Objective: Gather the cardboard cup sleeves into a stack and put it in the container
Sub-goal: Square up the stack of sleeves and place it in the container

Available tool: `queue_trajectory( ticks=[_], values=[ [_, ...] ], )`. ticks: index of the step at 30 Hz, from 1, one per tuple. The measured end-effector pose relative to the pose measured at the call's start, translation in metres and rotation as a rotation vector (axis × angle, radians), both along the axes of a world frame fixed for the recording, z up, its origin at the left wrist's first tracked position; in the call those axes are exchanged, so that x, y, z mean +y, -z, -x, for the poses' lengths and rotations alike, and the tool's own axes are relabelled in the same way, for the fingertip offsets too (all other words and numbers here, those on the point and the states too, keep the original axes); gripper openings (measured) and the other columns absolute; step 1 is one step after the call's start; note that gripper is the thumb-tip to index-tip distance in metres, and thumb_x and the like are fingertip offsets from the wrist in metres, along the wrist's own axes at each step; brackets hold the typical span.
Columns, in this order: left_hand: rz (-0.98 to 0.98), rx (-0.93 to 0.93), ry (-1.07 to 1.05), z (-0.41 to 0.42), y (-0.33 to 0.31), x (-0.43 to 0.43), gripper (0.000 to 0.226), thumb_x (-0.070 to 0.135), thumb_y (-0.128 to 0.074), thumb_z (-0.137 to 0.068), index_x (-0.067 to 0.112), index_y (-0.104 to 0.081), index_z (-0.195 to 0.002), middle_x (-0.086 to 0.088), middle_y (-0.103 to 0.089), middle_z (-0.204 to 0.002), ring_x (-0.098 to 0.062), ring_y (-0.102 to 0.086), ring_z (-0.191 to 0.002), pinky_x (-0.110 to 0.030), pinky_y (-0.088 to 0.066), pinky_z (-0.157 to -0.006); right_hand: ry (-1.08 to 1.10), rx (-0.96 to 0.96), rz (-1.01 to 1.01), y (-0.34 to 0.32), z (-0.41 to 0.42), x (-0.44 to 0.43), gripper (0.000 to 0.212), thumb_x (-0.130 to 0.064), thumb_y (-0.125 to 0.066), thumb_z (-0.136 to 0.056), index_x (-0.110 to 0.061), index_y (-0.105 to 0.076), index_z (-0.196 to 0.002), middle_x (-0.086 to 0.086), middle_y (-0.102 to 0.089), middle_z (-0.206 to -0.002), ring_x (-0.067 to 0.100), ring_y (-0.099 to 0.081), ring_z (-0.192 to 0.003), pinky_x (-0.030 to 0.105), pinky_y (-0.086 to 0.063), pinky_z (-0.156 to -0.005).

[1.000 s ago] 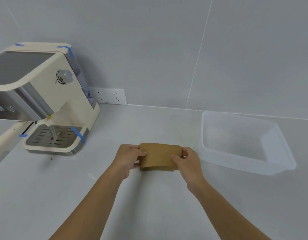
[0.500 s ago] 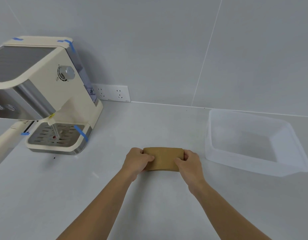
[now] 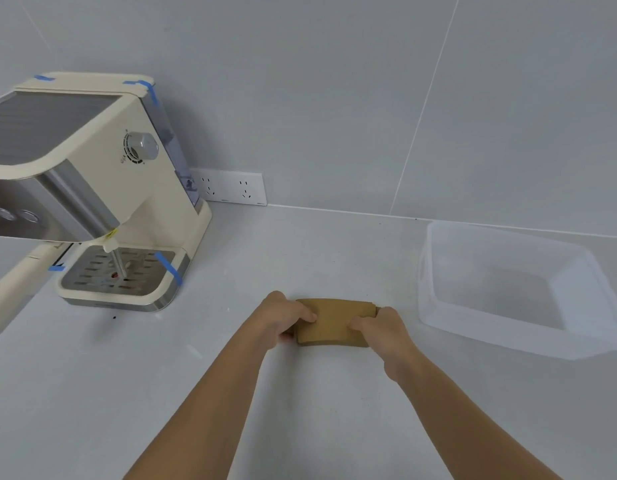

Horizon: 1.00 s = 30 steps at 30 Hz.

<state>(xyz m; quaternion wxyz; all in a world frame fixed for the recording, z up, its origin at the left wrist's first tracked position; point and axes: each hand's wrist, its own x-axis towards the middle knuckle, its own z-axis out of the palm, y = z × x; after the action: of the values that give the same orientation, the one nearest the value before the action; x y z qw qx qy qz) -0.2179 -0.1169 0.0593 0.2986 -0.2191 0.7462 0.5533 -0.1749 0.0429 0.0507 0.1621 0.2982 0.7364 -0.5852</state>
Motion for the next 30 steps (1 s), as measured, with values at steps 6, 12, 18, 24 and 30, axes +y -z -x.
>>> queue_trajectory(
  ticks=[6,12,18,24,30],
  values=[
    [-0.061,-0.021,-0.012,0.001,0.009,-0.003,0.045,0.007,-0.075,-0.069,0.001,-0.049,-0.105,-0.015,-0.057,-0.117,-0.029,-0.057,-0.106,-0.037,-0.053,-0.087,-0.003,-0.006,0.035,-0.001,0.004,0.005,0.039,-0.010,-0.064,-0.080,-0.001,-0.046,-0.113,0.009,-0.051,-0.108,0.027,-0.050,-0.101,0.035,-0.042,-0.085],
    [-0.074,0.154,0.044,-0.023,0.019,-0.005,0.040,0.020,-0.072,-0.074,0.006,-0.053,-0.107,-0.006,-0.061,-0.104,-0.017,-0.059,-0.091,-0.025,-0.050,-0.071,-0.032,0.044,0.077,0.002,-0.007,0.010,0.033,-0.012,-0.068,-0.077,-0.003,-0.058,-0.107,0.009,-0.064,-0.105,0.021,-0.059,-0.093,0.027,-0.045,-0.068],
    [-0.082,0.316,0.115,-0.046,0.020,-0.009,0.043,0.020,-0.067,-0.081,0.013,-0.037,-0.112,0.002,-0.052,-0.103,-0.009,-0.055,-0.091,-0.019,-0.048,-0.071,-0.056,0.129,0.108,0.008,-0.024,0.009,0.044,-0.015,-0.068,-0.078,-0.013,-0.051,-0.119,0.004,-0.060,-0.115,0.018,-0.057,-0.103,0.029,-0.044,-0.084],
    [-0.143,0.347,0.175,-0.069,0.025,-0.009,0.045,0.017,-0.052,-0.091,0.021,-0.019,-0.122,0.008,-0.044,-0.105,-0.004,-0.050,-0.090,-0.009,-0.047,-0.066,-0.097,0.252,0.108,0.012,-0.044,-0.002,0.054,-0.010,-0.059,-0.085,-0.021,-0.035,-0.132,-0.006,-0.050,-0.124,0.012,-0.048,-0.111,0.027,-0.038,-0.090],
    [-0.230,0.412,0.083,-0.086,0.031,0.003,0.048,0.002,-0.048,-0.088,0.023,-0.018,-0.118,0.003,-0.040,-0.116,-0.001,-0.047,-0.097,-0.009,-0.045,-0.070,-0.079,0.340,0.096,0.022,-0.064,-0.005,0.066,0.004,-0.054,-0.084,-0.026,-0.027,-0.136,-0.006,-0.044,-0.131,0.012,-0.044,-0.120,0.036,-0.038,-0.105]
  ],
)
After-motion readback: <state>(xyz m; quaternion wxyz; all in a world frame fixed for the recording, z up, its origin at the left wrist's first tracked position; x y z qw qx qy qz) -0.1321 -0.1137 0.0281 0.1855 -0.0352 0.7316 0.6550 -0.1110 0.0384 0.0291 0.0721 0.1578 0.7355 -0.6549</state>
